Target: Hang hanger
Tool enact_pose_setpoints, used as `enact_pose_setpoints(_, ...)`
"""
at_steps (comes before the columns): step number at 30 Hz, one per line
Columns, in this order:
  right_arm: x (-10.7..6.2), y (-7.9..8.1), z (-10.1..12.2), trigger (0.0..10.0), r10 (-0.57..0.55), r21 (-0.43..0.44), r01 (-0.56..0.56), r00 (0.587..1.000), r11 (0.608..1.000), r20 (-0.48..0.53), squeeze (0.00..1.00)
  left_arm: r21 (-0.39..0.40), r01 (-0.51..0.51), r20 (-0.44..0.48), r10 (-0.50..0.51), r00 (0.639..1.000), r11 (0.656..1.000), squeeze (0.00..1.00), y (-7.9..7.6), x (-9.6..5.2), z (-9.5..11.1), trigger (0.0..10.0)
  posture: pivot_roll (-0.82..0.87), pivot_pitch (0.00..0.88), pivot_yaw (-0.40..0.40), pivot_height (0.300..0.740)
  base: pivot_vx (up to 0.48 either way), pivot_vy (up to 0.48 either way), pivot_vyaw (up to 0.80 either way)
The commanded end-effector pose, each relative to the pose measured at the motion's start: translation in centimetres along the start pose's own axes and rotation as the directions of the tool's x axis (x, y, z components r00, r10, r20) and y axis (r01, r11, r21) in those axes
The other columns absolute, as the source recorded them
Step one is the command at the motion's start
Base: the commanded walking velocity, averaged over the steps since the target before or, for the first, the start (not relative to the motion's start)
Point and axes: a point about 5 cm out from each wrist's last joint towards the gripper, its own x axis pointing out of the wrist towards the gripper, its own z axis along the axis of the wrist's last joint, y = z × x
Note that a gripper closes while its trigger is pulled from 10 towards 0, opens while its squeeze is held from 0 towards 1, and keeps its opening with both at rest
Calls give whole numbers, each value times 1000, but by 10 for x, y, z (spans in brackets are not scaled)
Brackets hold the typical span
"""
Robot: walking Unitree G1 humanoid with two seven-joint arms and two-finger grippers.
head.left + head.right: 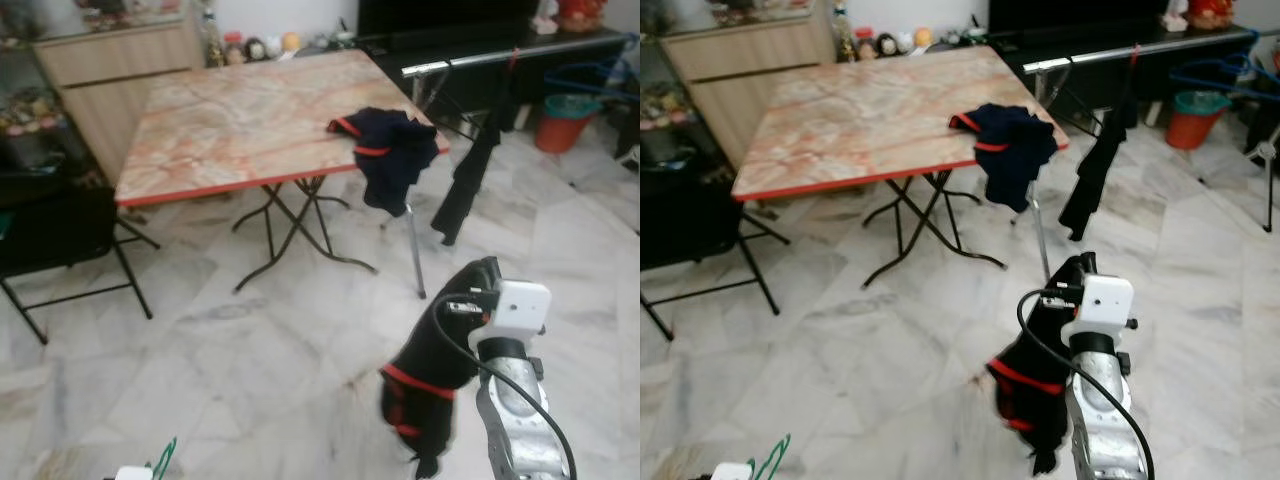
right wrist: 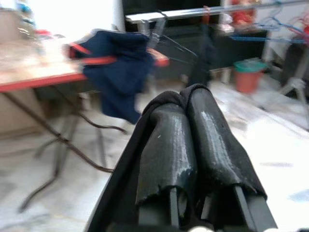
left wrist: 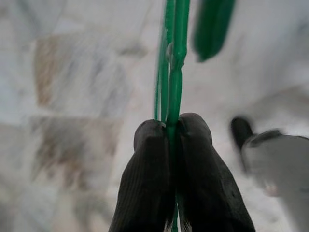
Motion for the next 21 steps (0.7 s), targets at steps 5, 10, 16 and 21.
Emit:
enact_pose_setpoints(5,5,11,14,10000,29,5,-29,998,1000,60,0,5,-27,-24,27,999,1000,0,12,-3,-9,10000,-188,0,60,740,362,0,0)
enact_pose_setpoints(10,6,11,15,10000,32,5,-32,997,999,64,0,1,-27,-28,27,999,1000,0,12,-3,-10,10000,-187,0,57,740,359,0,0)
enact_pose_setpoints(16,7,12,17,10000,50,-17,-49,996,999,75,0,-1,-23,-37,23,999,1000,0,9,-3,-12,10000,-190,0,54,740,360,0,165)
enact_pose_setpoints(21,8,13,19,10000,59,-25,-57,995,998,81,0,-3,-19,-48,19,999,1000,0,7,-3,-15,10000,-190,0,51,740,359,0,499)
